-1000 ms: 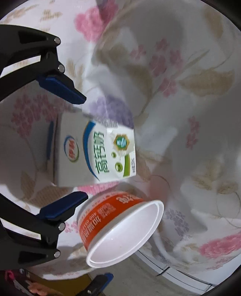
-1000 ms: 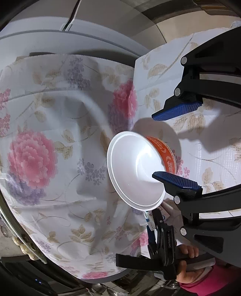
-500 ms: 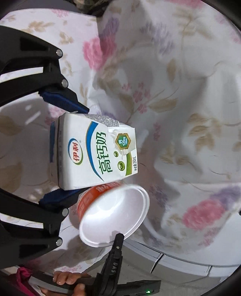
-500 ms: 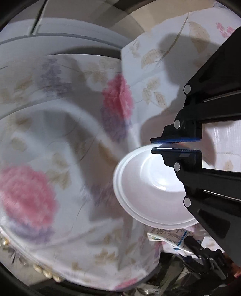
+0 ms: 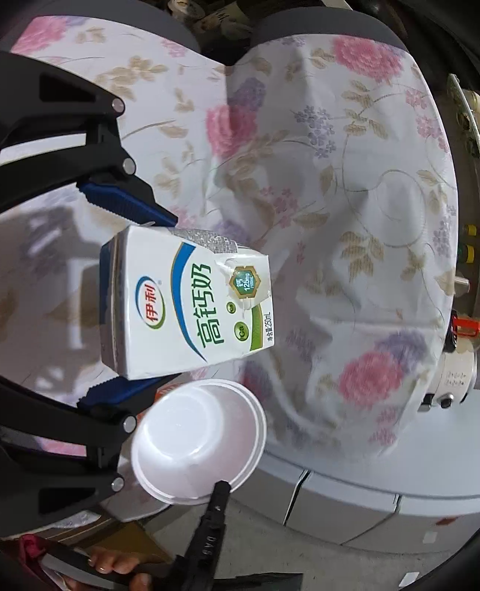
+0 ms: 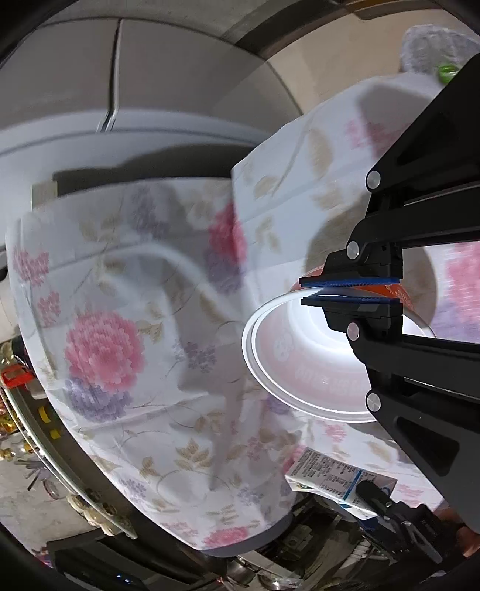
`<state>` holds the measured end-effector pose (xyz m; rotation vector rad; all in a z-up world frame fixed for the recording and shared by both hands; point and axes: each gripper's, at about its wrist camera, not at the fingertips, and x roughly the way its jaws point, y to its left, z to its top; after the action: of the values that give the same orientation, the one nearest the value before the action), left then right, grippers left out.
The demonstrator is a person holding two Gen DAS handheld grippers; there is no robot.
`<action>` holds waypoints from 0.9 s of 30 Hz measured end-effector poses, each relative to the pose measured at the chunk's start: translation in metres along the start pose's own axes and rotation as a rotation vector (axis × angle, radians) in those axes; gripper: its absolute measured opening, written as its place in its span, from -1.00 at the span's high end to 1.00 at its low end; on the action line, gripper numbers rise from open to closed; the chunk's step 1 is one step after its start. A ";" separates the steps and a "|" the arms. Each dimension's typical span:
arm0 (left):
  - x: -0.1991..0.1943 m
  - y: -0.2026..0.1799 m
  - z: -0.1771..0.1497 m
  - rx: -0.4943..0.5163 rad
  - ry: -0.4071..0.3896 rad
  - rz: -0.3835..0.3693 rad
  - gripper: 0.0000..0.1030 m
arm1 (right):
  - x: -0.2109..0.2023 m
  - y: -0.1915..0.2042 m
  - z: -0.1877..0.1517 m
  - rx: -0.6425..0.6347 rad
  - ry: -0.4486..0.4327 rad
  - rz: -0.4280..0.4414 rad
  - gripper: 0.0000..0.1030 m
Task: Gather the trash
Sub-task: 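Carry carton and bowl over the bin and open both tools to drop them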
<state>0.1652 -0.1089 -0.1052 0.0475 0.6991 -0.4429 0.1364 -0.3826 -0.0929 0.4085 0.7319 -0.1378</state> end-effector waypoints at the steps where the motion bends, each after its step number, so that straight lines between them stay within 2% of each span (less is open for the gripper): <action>1: -0.004 -0.003 -0.003 -0.001 0.005 -0.007 -0.39 | -0.007 -0.002 -0.007 -0.001 0.005 -0.005 0.90; 10: -0.048 -0.045 -0.036 0.020 -0.029 -0.048 -0.39 | -0.068 -0.026 -0.060 0.030 -0.005 -0.019 0.90; 18: -0.074 -0.089 -0.044 0.082 -0.064 -0.114 -0.40 | -0.124 -0.060 -0.089 0.092 -0.066 -0.041 0.90; 24: -0.079 -0.144 -0.039 0.153 -0.110 -0.219 -0.40 | -0.175 -0.115 -0.112 0.181 -0.138 -0.146 0.90; 27: -0.077 -0.172 -0.040 0.199 -0.117 -0.274 -0.40 | -0.200 -0.153 -0.129 0.235 -0.163 -0.253 0.90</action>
<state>0.0182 -0.2278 -0.0700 0.1130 0.5462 -0.7712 -0.1317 -0.4730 -0.0920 0.5210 0.6061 -0.4929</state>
